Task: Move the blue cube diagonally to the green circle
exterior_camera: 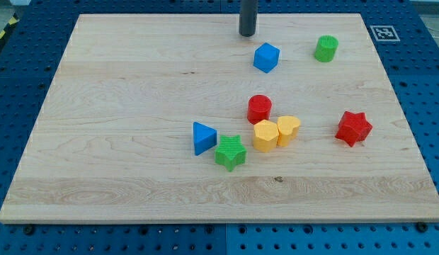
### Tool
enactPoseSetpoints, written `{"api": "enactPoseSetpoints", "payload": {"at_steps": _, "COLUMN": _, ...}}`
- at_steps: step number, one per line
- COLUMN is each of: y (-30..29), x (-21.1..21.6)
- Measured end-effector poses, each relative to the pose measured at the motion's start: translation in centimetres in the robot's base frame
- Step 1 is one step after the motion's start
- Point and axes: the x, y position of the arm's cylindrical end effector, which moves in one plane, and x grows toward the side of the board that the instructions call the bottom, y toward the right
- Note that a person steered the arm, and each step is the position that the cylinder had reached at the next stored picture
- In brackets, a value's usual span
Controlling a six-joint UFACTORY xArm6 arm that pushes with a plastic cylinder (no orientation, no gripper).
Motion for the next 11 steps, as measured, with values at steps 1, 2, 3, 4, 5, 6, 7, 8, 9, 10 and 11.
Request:
{"api": "enactPoseSetpoints", "payload": {"at_steps": 1, "y": 0.0, "x": 1.9}}
{"api": "enactPoseSetpoints", "payload": {"at_steps": 2, "y": 0.0, "x": 4.3}}
{"api": "enactPoseSetpoints", "payload": {"at_steps": 3, "y": 0.4, "x": 6.3}}
{"api": "enactPoseSetpoints", "payload": {"at_steps": 4, "y": 1.5, "x": 6.3}}
{"api": "enactPoseSetpoints", "payload": {"at_steps": 5, "y": 2.0, "x": 6.3}}
{"api": "enactPoseSetpoints", "payload": {"at_steps": 6, "y": 2.2, "x": 7.1}}
{"api": "enactPoseSetpoints", "payload": {"at_steps": 7, "y": 3.0, "x": 8.7}}
{"api": "enactPoseSetpoints", "payload": {"at_steps": 8, "y": 4.0, "x": 10.2}}
{"api": "enactPoseSetpoints", "payload": {"at_steps": 9, "y": 4.3, "x": 9.8}}
{"api": "enactPoseSetpoints", "payload": {"at_steps": 10, "y": 4.3, "x": 7.2}}
{"api": "enactPoseSetpoints", "payload": {"at_steps": 11, "y": 4.5, "x": 3.0}}
